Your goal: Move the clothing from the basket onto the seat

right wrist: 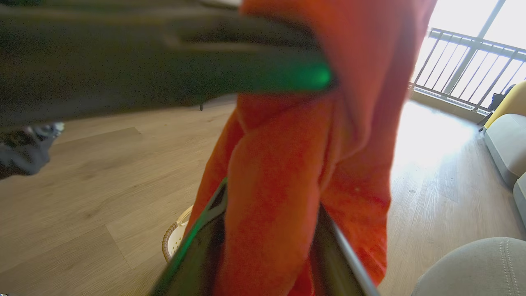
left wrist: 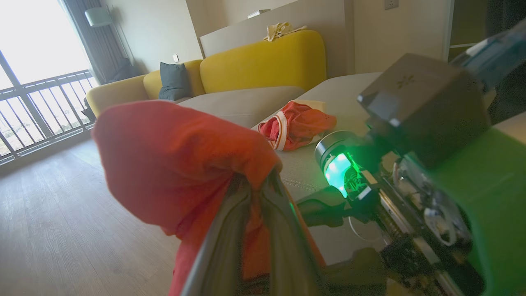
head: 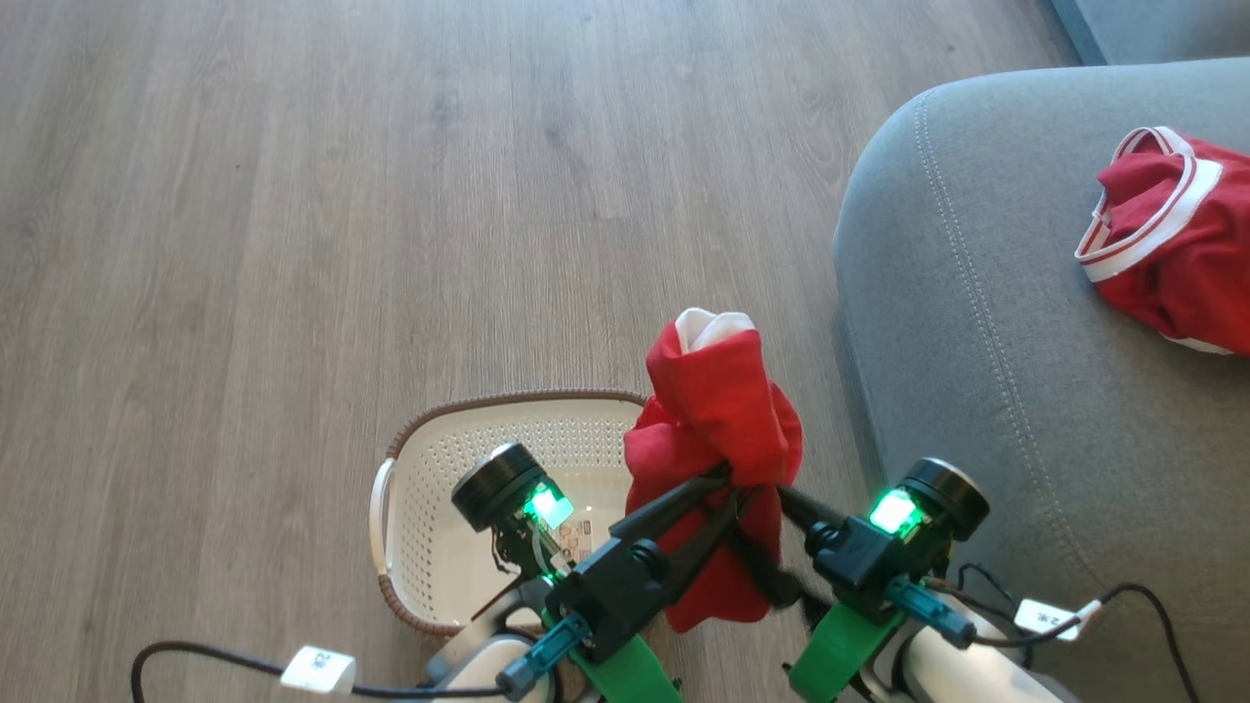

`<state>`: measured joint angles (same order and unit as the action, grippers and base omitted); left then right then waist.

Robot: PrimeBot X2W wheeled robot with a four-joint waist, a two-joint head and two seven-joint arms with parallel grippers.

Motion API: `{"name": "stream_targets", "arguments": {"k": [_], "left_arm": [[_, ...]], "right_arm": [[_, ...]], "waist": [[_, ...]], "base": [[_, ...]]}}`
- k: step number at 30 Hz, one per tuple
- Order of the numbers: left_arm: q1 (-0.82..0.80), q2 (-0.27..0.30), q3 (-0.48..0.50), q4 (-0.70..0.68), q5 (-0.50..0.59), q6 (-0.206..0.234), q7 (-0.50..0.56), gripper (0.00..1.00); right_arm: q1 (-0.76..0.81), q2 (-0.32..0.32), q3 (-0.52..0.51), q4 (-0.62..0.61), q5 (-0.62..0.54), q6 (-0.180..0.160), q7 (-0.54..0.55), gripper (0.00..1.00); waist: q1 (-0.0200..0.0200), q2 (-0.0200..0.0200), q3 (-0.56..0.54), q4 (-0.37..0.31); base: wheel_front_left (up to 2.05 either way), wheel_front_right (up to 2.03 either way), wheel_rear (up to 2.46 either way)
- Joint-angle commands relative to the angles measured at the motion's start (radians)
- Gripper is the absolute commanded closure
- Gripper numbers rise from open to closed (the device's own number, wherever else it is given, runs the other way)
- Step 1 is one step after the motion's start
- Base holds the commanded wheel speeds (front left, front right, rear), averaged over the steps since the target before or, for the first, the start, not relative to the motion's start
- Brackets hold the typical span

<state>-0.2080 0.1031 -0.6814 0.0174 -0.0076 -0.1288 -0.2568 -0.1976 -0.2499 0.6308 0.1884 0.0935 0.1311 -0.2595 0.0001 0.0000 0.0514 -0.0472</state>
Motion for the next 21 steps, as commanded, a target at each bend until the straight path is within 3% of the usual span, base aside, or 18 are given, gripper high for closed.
{"name": "stream_targets", "arguments": {"k": [1, 15, 21], "left_arm": [[-0.045, -0.003, 0.026, -0.042, -0.001, 0.005, -0.005, 1.00], [-0.024, 0.000, 0.051, -0.021, -0.008, 0.012, -0.005, 1.00], [-0.012, -0.004, 0.062, 0.008, -0.013, 0.014, -0.005, 1.00]], "right_arm": [[-0.024, 0.010, -0.002, -0.026, 0.000, 0.000, -0.002, 1.00], [0.005, 0.072, -0.163, -0.046, -0.053, 0.000, -0.002, 1.00], [0.016, 0.086, -0.182, -0.067, -0.048, 0.000, -0.002, 1.00]], "waist": [[-0.0001, 0.0000, -0.002, 0.001], [-0.0001, 0.0000, -0.002, -0.002], [-0.0001, 0.0000, -0.008, -0.005]], "base": [[0.00, 0.00, 0.00], [0.00, 0.00, 0.00], [0.00, 0.00, 0.00]]}}
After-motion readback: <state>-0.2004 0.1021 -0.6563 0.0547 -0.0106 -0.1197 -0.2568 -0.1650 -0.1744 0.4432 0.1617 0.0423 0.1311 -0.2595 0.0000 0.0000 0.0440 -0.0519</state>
